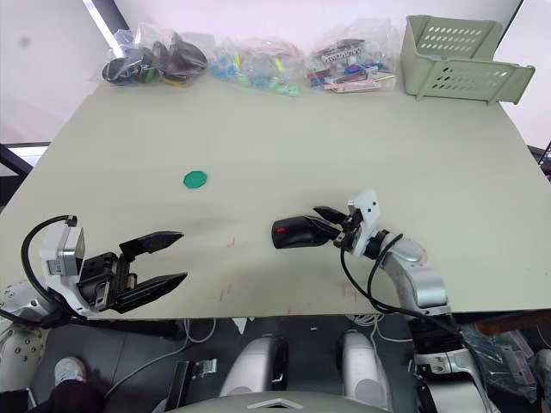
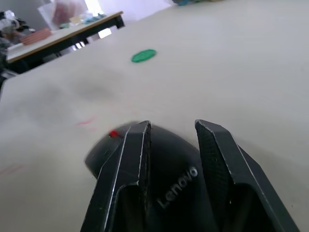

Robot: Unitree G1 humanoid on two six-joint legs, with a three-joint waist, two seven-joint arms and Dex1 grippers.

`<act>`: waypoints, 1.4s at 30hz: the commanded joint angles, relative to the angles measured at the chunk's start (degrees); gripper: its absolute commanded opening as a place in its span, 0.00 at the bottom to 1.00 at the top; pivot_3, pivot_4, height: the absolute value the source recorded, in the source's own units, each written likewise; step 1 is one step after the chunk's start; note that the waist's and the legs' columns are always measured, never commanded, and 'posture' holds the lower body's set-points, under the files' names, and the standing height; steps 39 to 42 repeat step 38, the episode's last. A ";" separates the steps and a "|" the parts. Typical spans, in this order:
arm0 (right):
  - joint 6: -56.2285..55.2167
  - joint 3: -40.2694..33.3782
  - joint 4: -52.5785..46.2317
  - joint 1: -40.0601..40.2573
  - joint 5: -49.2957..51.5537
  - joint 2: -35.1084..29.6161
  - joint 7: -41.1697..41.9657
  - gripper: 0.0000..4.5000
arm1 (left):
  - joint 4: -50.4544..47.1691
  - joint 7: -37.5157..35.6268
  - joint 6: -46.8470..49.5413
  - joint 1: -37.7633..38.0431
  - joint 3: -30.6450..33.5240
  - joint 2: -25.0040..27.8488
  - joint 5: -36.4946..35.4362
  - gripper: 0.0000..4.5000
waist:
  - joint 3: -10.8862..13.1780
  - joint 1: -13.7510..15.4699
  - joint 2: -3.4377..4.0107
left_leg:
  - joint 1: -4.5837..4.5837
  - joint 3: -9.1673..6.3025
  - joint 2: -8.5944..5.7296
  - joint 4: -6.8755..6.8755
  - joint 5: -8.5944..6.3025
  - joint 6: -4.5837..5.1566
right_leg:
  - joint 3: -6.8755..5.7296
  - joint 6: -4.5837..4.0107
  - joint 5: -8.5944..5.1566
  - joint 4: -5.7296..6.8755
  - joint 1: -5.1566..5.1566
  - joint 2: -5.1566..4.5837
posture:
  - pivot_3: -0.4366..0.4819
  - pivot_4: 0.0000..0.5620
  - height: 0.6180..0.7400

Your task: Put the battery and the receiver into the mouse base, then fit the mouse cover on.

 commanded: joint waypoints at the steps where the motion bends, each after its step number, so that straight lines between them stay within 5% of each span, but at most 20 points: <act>1: -7.41 3.11 5.98 1.41 -5.00 0.36 -1.18 0.34 | 0.16 -0.56 -0.61 -0.36 0.36 0.49 -0.19 1.00 | -0.03 -0.09 -0.05 | 0.02 0.02 0.03 0.00 0.00 0.00 | 0.02 0.00 0.00 0.00 0.01 0.00 | 0.48 0.27 1.00; 4: -10.84 4.94 9.40 2.36 -6.65 0.71 -1.26 0.34 | 0.29 -0.69 -0.81 -0.27 0.36 0.33 -0.01 1.00 | -0.07 -0.22 -0.10 | 0.36 0.09 0.19 -0.01 0.00 0.00 | 0.05 -0.05 -0.03 0.01 0.32 0.03 | 0.48 0.27 1.00; 9: -11.81 -1.19 1.68 1.68 0.19 -0.07 -2.14 0.34 | 0.31 0.66 -0.96 0.13 1.02 -0.70 -0.20 1.00 | -0.10 -0.11 -0.12 | 0.93 0.11 0.54 -0.10 -0.01 -0.01 | 0.29 -0.33 -0.23 0.05 0.65 0.33 | 0.48 0.27 1.00; 21: -1.06 -13.44 -14.18 14.09 11.24 -19.81 5.67 0.34 | 0.75 12.19 0.14 6.39 2.94 -3.90 3.23 1.00 | -0.01 0.26 -0.03 | 0.71 0.29 0.54 -0.24 -0.04 -0.03 | 0.43 -0.47 -0.16 -0.05 0.43 0.37 | 0.48 0.27 1.00; 27: -3.81 -21.91 -14.07 25.07 12.25 -25.65 8.83 0.95 | 1.72 14.41 -0.29 10.43 4.52 -5.51 4.21 1.00 | -0.02 0.37 -0.10 | 0.76 0.29 0.58 -0.17 -0.03 -0.03 | 0.46 -0.25 -0.30 -0.07 0.44 0.40 | 0.48 0.27 1.00; 33: -5.18 -27.65 -14.05 32.28 12.86 -25.35 8.54 0.98 | 2.03 17.93 -0.71 12.09 5.12 -7.15 5.37 1.00 | -0.01 0.32 -0.09 | 0.78 0.26 0.61 -0.17 -0.04 -0.03 | 0.58 -0.24 -0.31 -0.09 0.42 0.39 | 0.48 0.27 1.00; 42: -4.82 -28.04 -14.48 32.61 13.21 -24.73 7.89 0.98 | 1.64 18.27 -1.96 12.86 3.59 -7.56 7.28 1.00 | -0.01 0.27 -0.09 | 0.78 0.29 0.62 -0.17 -0.04 -0.04 | 0.63 -0.24 -0.31 -0.11 0.40 0.35 | 0.48 0.27 1.00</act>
